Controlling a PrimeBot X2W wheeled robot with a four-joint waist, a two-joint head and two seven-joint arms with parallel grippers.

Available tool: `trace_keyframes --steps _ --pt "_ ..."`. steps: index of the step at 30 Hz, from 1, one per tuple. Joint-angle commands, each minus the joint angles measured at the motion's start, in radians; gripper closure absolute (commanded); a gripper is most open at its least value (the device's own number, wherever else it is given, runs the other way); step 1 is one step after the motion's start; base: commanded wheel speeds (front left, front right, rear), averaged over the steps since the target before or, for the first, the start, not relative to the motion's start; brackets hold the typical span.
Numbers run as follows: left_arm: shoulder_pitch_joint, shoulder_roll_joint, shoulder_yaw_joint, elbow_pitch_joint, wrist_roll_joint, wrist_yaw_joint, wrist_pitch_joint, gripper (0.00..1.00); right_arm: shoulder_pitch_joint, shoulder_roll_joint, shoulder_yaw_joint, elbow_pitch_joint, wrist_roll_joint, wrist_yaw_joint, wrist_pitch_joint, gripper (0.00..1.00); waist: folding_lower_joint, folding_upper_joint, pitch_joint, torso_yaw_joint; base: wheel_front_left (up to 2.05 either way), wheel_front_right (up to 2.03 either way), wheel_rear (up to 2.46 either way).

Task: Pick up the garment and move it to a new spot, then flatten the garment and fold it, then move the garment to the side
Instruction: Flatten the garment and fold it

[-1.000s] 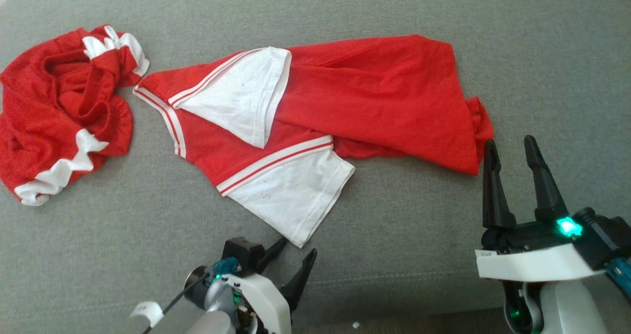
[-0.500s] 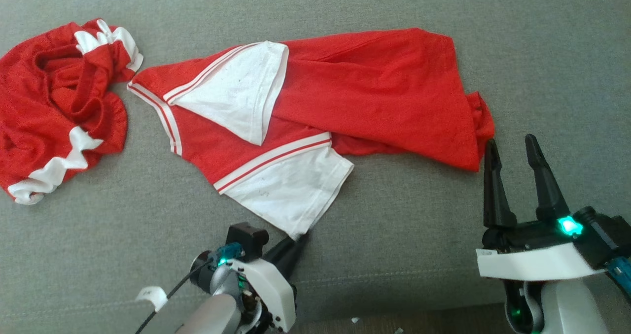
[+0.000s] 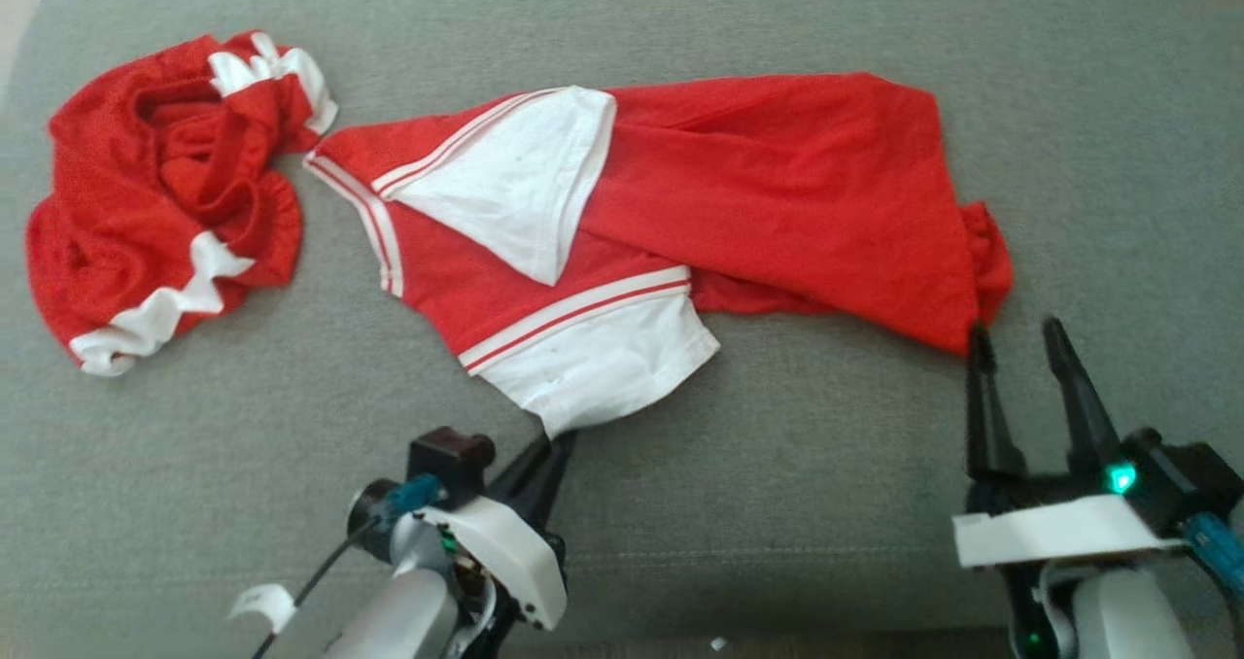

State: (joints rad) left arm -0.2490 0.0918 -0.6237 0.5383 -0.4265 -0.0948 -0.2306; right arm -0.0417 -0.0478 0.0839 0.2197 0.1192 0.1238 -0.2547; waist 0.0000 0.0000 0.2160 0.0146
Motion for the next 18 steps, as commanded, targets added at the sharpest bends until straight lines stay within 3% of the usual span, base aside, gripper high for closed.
trace_keyframes --steps 1,8,16,17,18 --pt "-0.004 0.016 0.042 -0.046 -0.004 0.01 -0.014 1.0 -0.016 -0.002 -0.001 -0.006 -0.017 0.007 -0.007 0.0 0.0 0.0 -0.003 0.012 0.0 0.0 0.0" --pt "0.044 0.068 0.087 -0.173 0.003 0.058 -0.025 1.0 -0.099 -0.002 -0.087 0.205 -0.037 0.007 -0.007 0.0 0.0 0.0 -0.004 0.054 0.0 0.0 0.0" --pt "0.056 0.082 0.09 -0.211 -0.006 0.07 -0.013 1.0 -0.233 -0.002 -0.075 0.428 0.015 0.007 -0.007 0.0 0.0 0.0 -0.002 0.082 0.0 0.0 0.0" --pt "0.056 0.081 0.089 -0.213 -0.007 0.071 -0.013 1.0 -0.245 -0.002 -0.073 0.46 0.023 0.007 -0.007 0.27 0.0 0.0 -0.002 0.084 0.0 0.0 0.0" --pt "0.056 0.08 0.089 -0.215 -0.008 0.072 -0.013 1.0 -0.256 -0.002 -0.07 0.49 0.043 0.007 -0.007 0.71 0.0 0.0 -0.001 0.086 0.0 0.0 0.0"
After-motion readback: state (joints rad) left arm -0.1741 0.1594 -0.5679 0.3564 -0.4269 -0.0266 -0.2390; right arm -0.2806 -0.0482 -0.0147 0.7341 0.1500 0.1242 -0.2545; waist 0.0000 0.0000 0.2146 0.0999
